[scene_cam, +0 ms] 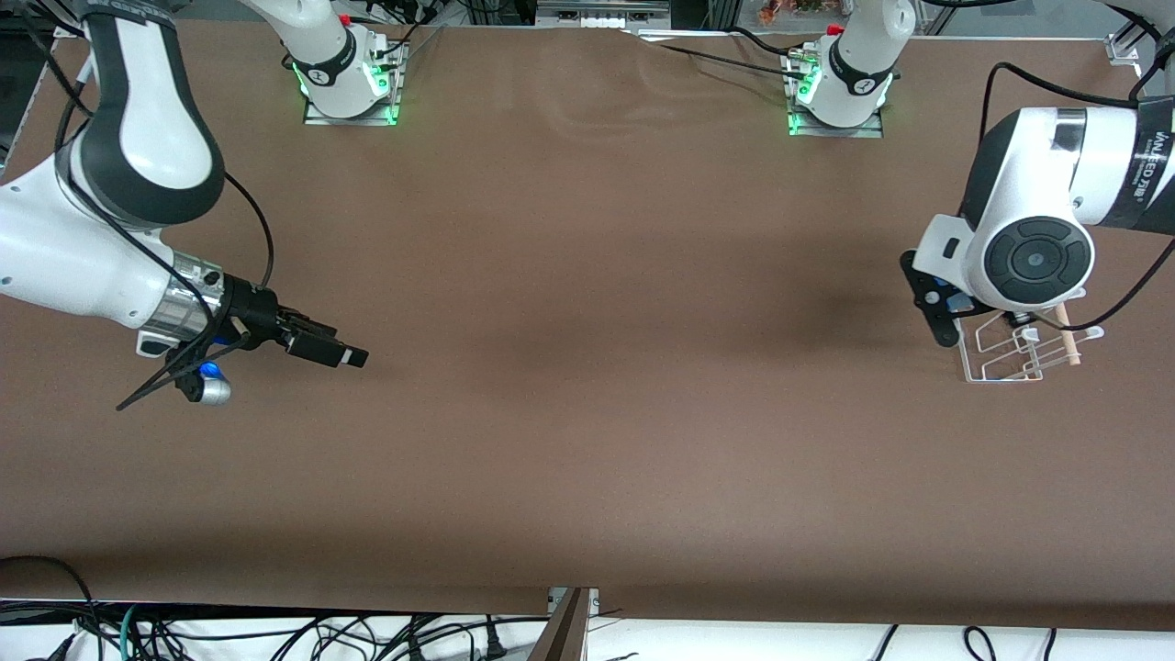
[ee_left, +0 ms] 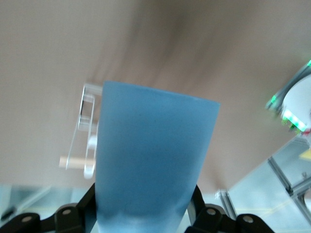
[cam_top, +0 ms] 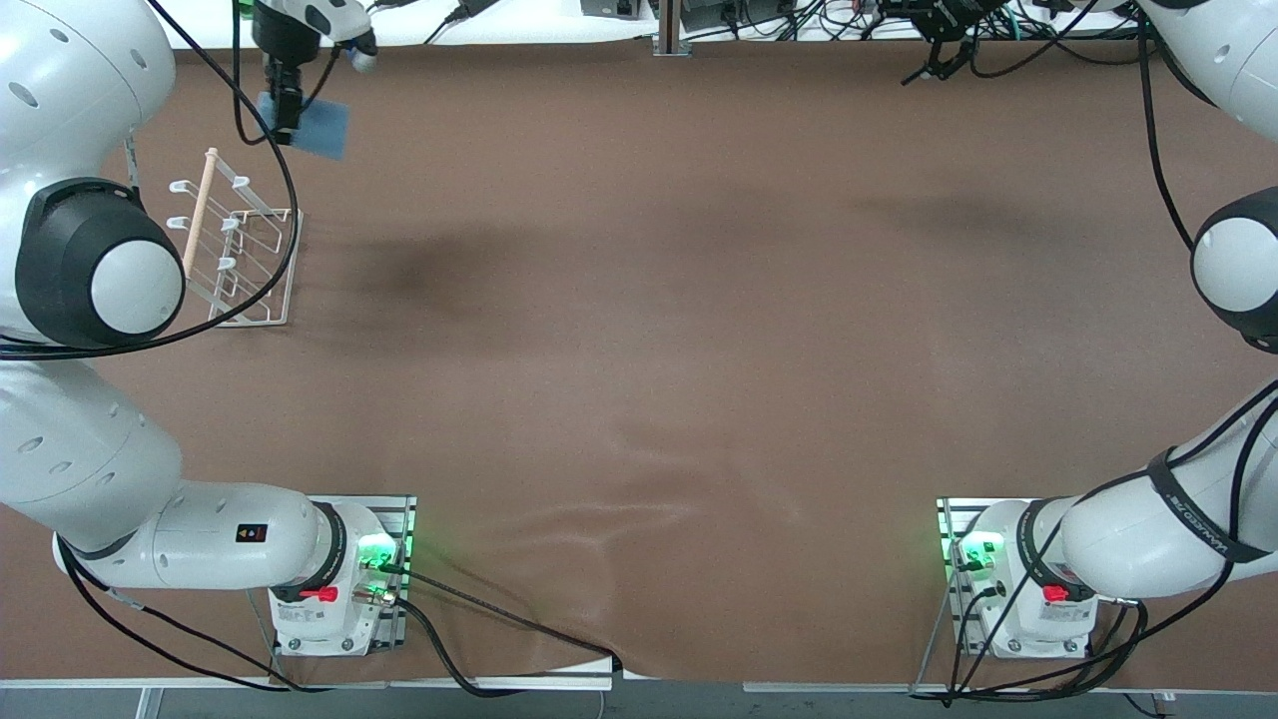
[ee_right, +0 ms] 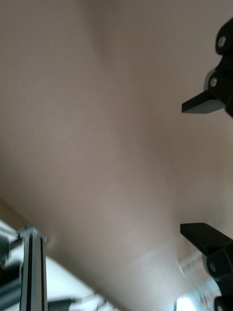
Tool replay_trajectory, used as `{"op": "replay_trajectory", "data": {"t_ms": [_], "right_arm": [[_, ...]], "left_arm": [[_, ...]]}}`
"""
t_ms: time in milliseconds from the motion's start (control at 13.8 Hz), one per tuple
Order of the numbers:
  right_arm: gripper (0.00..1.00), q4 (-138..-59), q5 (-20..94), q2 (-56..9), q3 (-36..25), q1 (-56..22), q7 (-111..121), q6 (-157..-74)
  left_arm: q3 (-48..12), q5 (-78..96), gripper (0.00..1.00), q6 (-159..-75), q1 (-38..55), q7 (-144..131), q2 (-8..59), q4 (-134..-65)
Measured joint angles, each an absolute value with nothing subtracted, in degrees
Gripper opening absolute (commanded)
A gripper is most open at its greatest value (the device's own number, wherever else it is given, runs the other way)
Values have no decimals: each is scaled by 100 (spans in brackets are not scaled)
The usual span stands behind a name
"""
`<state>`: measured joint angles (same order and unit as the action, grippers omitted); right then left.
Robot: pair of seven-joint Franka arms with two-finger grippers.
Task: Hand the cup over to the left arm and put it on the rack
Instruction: 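Lower the cup onto a rack hook with the left gripper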
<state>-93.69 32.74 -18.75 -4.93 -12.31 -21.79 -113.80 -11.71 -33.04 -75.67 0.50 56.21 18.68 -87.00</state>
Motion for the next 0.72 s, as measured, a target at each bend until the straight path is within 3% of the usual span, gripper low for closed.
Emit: {"op": "replay_trajectory", "data": {"t_ms": [290,725], "right_arm": [[99,-9544,2050,-1783,-493,-1230,-1808,-11379],[99,-9601,525,-1254,-494,-1230,-1286,-10923]], "left_arm": [[-1146,-4930,5,-7193,41,5611,1997,-8728],[-1193,-6615,3,-7034,114,4439,2868,-8773]]}}
